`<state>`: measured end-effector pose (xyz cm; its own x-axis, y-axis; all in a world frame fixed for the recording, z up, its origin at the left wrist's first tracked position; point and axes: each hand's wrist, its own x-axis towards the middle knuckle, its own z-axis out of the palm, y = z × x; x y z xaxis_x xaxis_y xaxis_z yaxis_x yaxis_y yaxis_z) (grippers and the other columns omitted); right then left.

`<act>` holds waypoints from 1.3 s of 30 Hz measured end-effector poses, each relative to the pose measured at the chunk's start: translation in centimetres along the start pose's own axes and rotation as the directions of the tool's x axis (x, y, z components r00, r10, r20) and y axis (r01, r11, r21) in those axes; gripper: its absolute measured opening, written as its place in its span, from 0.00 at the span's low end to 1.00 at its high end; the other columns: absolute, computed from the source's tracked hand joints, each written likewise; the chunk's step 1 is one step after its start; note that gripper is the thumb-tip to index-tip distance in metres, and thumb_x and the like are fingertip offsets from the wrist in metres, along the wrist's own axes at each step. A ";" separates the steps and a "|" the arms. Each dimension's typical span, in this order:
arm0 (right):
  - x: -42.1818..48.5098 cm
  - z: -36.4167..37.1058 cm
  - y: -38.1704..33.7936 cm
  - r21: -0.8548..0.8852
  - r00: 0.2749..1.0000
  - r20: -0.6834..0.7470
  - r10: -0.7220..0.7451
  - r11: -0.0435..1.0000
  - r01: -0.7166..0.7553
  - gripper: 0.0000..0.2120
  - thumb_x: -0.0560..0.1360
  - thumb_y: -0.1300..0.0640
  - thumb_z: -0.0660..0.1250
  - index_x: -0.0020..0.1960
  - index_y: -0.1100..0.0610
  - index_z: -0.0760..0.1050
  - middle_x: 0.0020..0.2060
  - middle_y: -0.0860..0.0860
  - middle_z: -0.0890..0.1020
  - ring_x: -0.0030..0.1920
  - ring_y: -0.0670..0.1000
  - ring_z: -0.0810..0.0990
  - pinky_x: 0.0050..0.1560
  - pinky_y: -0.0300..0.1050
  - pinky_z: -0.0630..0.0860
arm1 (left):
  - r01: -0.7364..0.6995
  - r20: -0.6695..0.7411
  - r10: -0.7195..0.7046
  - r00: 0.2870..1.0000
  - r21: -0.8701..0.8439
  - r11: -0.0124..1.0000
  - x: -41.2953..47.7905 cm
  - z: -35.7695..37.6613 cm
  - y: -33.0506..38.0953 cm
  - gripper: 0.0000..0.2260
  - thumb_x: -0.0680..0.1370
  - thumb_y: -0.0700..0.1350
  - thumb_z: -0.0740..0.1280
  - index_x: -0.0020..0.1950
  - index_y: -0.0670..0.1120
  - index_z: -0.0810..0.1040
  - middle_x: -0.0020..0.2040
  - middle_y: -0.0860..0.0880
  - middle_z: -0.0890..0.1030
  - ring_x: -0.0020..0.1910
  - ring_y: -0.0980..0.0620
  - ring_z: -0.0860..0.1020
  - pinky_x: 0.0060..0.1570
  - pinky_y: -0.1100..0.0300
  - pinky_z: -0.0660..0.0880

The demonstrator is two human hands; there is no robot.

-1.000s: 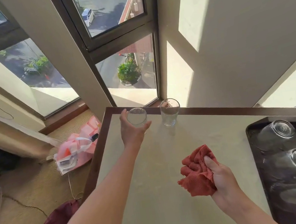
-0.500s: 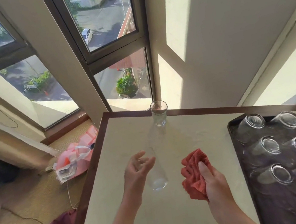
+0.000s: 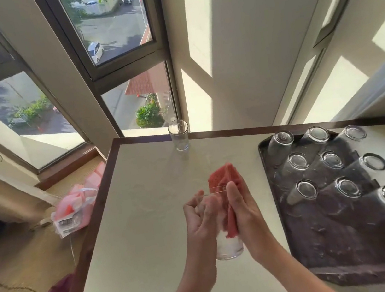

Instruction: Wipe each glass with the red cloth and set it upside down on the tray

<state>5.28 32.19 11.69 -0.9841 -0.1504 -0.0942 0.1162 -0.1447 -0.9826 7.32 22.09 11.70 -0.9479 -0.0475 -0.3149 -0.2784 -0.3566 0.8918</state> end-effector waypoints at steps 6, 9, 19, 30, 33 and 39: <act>-4.8 2.0 0.5 -0.278 0.957 -0.096 -0.273 0.931 0.238 0.27 0.78 0.43 0.58 0.76 0.35 0.57 0.75 0.30 0.58 0.70 0.29 0.62 0.64 0.25 0.64 | -0.062 -0.007 0.063 0.998 0.108 0.992 -0.1 1.0 0.7 0.31 0.72 0.67 0.62 0.63 0.44 0.74 0.47 0.48 0.84 0.49 0.48 0.84 0.51 0.52 0.81; -5.7 1.5 1.0 -0.311 0.953 -0.117 -0.279 0.922 0.231 0.29 0.77 0.41 0.57 0.77 0.38 0.56 0.76 0.38 0.61 0.68 0.28 0.64 0.64 0.26 0.66 | -0.085 0.004 0.086 0.996 0.130 0.988 -0.6 1.2 0.3 0.25 0.74 0.63 0.60 0.65 0.50 0.69 0.43 0.55 0.84 0.47 0.50 0.84 0.52 0.53 0.79; -6.3 1.0 0.0 -0.079 0.965 -0.231 -0.126 0.991 0.110 0.28 0.78 0.40 0.59 0.76 0.42 0.58 0.72 0.38 0.69 0.71 0.42 0.71 0.70 0.47 0.70 | -0.099 -0.002 0.100 0.995 0.142 0.985 -1.4 2.0 0.4 0.37 0.65 0.73 0.68 0.68 0.53 0.73 0.57 0.45 0.83 0.55 0.49 0.83 0.57 0.50 0.79; -6.0 0.6 -0.8 0.031 0.969 -0.242 -0.053 0.998 0.062 0.22 0.78 0.41 0.59 0.72 0.40 0.65 0.67 0.41 0.76 0.67 0.42 0.74 0.67 0.42 0.72 | -0.079 0.008 0.079 0.997 0.214 0.974 -1.7 2.0 -0.1 0.29 0.67 0.69 0.69 0.63 0.54 0.77 0.60 0.43 0.79 0.58 0.47 0.81 0.56 0.52 0.80; -7.2 1.1 0.8 -0.183 0.962 -0.196 -0.189 0.971 0.153 0.27 0.79 0.50 0.58 0.77 0.46 0.57 0.75 0.39 0.65 0.71 0.34 0.66 0.66 0.28 0.66 | -0.101 -0.037 0.107 0.994 0.141 0.985 -1.4 1.6 -0.1 0.31 0.68 0.70 0.66 0.66 0.54 0.75 0.54 0.43 0.83 0.52 0.45 0.84 0.61 0.42 0.76; -4.8 -0.6 -1.4 0.160 0.984 -0.168 0.060 0.987 -0.033 0.19 0.75 0.42 0.58 0.63 0.47 0.74 0.54 0.50 0.85 0.56 0.50 0.84 0.57 0.43 0.80 | -0.119 0.033 0.115 0.993 0.189 0.975 -2.2 2.5 -0.8 0.27 0.71 0.62 0.68 0.67 0.53 0.71 0.54 0.48 0.85 0.54 0.50 0.84 0.51 0.55 0.81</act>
<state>9.80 33.69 13.41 -0.9839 0.0078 -0.1787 0.1685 -0.2947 -0.9406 9.31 24.78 12.46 -0.9782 -0.0573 -0.1995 -0.1877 -0.1661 0.9681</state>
